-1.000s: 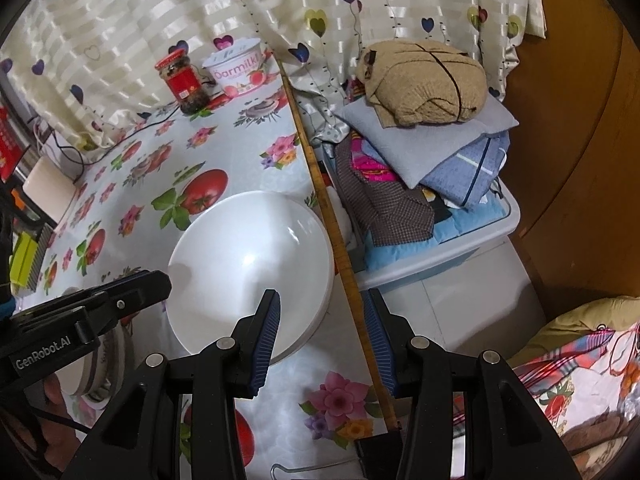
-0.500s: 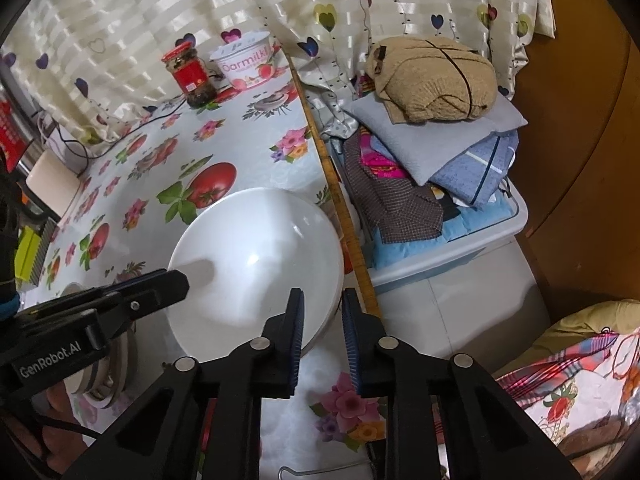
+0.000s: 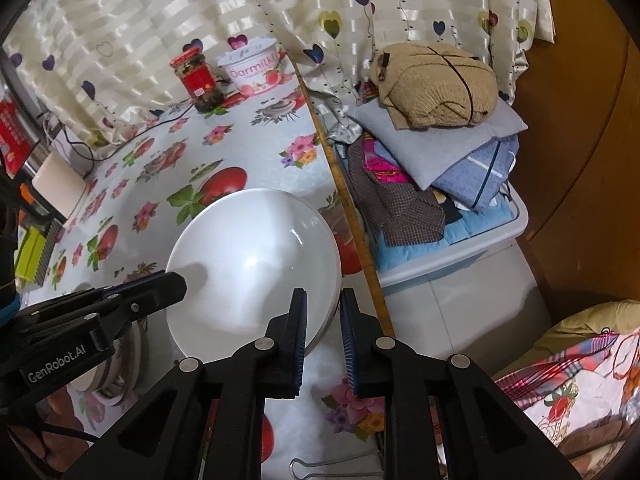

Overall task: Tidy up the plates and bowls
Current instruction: 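Grasp the white bowl rim with the right tool and lift it, then carry the held white bowl with the right tool over the steel bowl stack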

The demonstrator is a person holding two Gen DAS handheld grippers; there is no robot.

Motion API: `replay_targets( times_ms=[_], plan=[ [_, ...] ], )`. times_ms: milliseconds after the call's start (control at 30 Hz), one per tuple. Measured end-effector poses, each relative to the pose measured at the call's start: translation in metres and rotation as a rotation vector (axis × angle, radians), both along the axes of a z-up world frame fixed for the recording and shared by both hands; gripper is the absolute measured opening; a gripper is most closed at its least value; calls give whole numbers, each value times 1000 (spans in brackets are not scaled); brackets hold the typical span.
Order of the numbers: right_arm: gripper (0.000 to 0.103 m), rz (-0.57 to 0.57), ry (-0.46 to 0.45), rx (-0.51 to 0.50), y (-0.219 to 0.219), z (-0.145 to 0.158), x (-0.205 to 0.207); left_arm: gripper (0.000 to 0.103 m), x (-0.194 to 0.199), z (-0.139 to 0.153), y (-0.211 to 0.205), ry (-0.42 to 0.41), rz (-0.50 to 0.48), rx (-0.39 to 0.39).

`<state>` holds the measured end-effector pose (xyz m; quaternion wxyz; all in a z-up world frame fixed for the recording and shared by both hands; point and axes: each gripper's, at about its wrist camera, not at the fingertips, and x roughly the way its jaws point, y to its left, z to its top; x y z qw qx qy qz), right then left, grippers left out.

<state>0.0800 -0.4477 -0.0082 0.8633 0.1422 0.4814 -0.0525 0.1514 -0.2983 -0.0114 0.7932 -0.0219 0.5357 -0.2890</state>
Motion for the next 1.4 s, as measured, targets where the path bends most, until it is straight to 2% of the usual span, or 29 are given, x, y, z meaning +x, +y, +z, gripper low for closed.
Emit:
replay_targets(
  times_ms=[633, 1400],
  plan=[
    [17, 38, -39, -17, 21, 28, -11, 11, -13, 20, 21, -20, 13, -26],
    [17, 120, -98, -40, 66, 66, -18, 11, -31, 60, 75, -73, 80, -65]
  ],
)
